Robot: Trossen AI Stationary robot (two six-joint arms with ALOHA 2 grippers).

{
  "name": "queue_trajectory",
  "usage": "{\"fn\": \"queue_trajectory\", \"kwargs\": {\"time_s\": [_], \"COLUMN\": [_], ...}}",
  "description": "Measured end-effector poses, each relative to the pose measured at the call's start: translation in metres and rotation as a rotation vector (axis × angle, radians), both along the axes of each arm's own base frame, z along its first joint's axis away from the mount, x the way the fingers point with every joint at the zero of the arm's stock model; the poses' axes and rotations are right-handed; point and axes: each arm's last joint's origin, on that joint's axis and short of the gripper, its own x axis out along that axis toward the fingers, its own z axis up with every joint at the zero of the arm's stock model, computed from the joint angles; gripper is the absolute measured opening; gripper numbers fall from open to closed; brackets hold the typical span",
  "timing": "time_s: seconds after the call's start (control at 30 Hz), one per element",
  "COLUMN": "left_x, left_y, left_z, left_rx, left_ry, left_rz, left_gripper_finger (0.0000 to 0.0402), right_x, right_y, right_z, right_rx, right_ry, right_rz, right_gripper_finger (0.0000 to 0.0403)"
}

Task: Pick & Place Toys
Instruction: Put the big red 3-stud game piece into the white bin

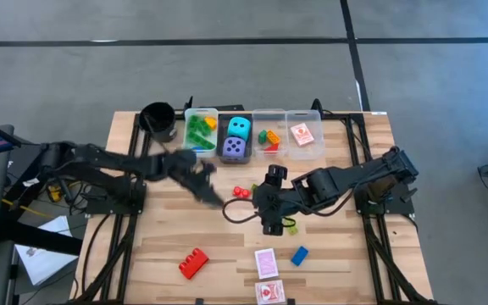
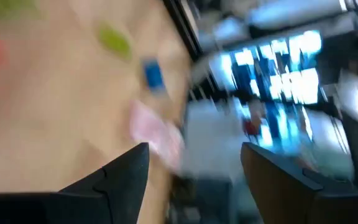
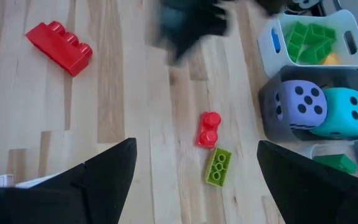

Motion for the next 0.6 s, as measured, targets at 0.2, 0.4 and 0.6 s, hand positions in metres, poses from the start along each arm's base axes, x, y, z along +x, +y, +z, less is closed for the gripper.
{"fn": "queue_trajectory", "kwargs": {"time_s": [0.2,0.4,0.6], "left_x": [-0.009,-0.043,-0.080], "left_y": [-0.076,-0.152,-0.196], "left_z": [0.004,0.006,0.006], "left_rx": [-0.260,-0.351,-0.240], "left_ry": [0.150,0.255,0.135], "left_rz": [-0.188,-0.273,-0.089], "left_gripper_finger": [0.0231,0.0205,0.0181], "right_x": [-0.003,0.000,0.004], "right_y": [0.011,0.022,0.028], "right_z": [0.000,0.005,0.010], "right_rx": [0.014,0.024,0.087], "right_ry": [0.008,-0.069,-0.152], "right_rz": [0.058,0.114,0.086], "right_gripper_finger": [0.0328,0.0328,0.0328]}}
